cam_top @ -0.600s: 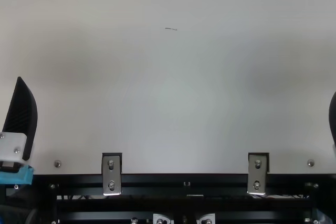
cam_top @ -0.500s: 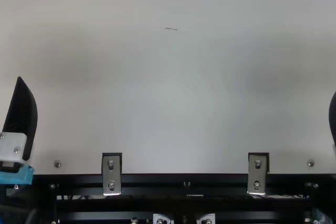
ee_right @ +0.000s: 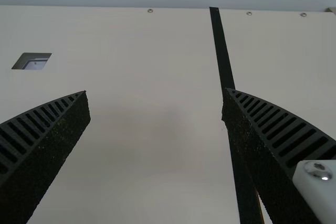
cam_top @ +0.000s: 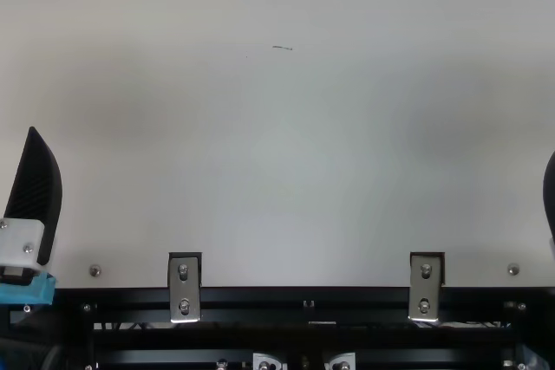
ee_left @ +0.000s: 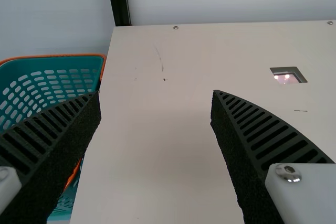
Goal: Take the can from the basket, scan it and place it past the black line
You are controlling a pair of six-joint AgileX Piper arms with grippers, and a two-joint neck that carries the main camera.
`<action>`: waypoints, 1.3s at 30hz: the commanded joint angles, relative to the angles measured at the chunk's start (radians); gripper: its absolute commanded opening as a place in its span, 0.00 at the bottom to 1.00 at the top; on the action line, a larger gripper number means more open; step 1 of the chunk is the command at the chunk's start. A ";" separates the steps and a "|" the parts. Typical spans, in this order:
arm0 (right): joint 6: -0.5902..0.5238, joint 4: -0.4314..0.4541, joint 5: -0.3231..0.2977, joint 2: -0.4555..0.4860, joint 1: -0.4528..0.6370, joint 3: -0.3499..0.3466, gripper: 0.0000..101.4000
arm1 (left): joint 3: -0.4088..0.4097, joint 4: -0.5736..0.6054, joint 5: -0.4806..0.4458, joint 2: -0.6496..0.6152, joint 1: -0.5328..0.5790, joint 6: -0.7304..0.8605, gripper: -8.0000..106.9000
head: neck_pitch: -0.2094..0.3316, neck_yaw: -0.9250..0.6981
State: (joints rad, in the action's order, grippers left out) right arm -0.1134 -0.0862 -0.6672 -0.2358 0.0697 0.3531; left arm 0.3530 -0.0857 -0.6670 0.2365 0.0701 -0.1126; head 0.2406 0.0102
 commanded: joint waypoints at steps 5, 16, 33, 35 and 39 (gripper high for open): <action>0.000 0.000 0.000 0.000 0.000 0.000 1.00 | 0.000 0.000 0.000 0.000 0.000 0.000 0.85 | 0.028 -0.009; 0.000 -0.002 0.000 0.000 0.000 0.000 1.00 | 0.000 0.000 0.000 0.000 0.000 0.000 0.85 | 0.028 -0.009; 0.000 -0.003 0.000 0.000 0.000 0.000 1.00 | 0.000 0.000 0.000 0.000 0.000 0.000 0.85 | 0.028 -0.009; 0.000 -0.003 0.000 0.000 0.000 0.000 1.00 | 0.000 0.000 0.000 0.000 0.000 0.000 0.85 | 0.028 -0.009; 0.000 -0.003 0.000 0.000 0.000 0.000 1.00 | 0.000 0.000 0.000 0.000 0.000 0.000 0.85 | 0.028 -0.009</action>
State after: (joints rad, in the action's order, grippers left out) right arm -0.1134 -0.0889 -0.6672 -0.2358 0.0697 0.3531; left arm 0.3530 -0.0857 -0.6670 0.2365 0.0701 -0.1126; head 0.2406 0.0102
